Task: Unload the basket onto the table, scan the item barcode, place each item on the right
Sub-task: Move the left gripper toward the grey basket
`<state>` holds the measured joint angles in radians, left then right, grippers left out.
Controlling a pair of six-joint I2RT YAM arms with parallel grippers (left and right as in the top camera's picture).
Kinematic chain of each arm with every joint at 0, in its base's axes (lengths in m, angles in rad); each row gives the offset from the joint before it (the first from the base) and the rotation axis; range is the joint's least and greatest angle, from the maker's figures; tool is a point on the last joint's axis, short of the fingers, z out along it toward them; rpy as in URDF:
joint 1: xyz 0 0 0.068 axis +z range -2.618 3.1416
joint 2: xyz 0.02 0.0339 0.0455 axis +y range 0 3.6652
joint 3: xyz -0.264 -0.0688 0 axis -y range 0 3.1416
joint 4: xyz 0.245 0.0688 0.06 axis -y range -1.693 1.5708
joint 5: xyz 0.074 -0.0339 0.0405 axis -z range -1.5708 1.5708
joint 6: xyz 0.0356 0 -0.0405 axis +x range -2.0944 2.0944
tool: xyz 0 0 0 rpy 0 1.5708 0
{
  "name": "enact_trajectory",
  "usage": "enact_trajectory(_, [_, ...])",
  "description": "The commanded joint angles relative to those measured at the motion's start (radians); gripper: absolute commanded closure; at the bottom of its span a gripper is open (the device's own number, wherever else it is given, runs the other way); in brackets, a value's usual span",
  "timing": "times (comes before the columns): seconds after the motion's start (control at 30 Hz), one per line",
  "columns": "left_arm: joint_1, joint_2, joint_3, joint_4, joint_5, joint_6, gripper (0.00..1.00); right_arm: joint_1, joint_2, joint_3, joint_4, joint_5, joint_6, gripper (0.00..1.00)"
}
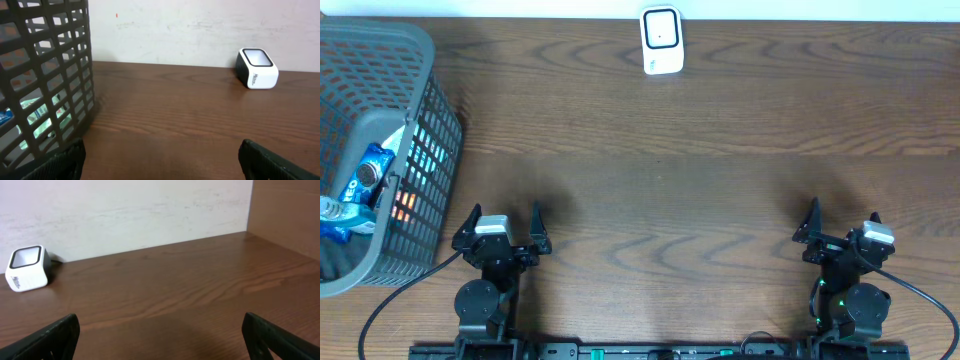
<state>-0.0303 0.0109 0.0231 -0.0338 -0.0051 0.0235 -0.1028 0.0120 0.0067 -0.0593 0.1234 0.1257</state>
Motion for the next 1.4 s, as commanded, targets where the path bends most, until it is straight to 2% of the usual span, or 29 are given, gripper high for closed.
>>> enact_trajectory(0.0, [-0.004, -0.007, -0.019, -0.039, -0.006, 0.006, 0.02, -0.001, -0.005, -0.001, -0.004, -0.002, 0.011, 0.01])
enact_trajectory(0.6, [-0.004, -0.007, -0.019, -0.039, -0.006, 0.006, 0.02, -0.001, -0.005, -0.001, -0.004, -0.002, 0.011, 0.01])
enact_trajectory(0.7, [-0.004, -0.007, -0.019, 0.031, -0.01, 0.043, 0.02, -0.001, -0.005, -0.001, -0.004, -0.002, 0.011, 0.01])
enact_trajectory(0.83, [-0.004, -0.007, -0.019, -0.021, -0.014, 0.055, 0.02, -0.001, -0.005, -0.001, -0.004, -0.002, 0.011, 0.01])
enact_trajectory(0.87, [-0.003, -0.007, -0.019, 0.013, -0.013, 0.07, 0.02, -0.001, -0.005, -0.001, -0.004, -0.002, 0.011, 0.01])
enact_trajectory(1.07, [-0.003, -0.007, -0.006, 0.049, 0.204, 0.026, 0.02, -0.001, -0.005, -0.001, -0.004, -0.002, 0.011, 0.01])
enact_trajectory(1.17, [-0.003, -0.001, 0.042, -0.033, 0.305, -0.05, 0.02, -0.001, -0.005, -0.001, -0.004, -0.002, 0.011, 0.01])
enact_trajectory(1.23, [-0.003, 0.019, 0.099, -0.108, 0.32, -0.071, 0.02, -0.001, -0.005, -0.001, -0.004, -0.002, 0.011, 0.01])
enact_trajectory(1.37, [-0.003, 0.151, 0.33, -0.25, 0.318, -0.079, 0.02, -0.001, -0.005, -0.001, -0.004, -0.002, 0.011, 0.01])
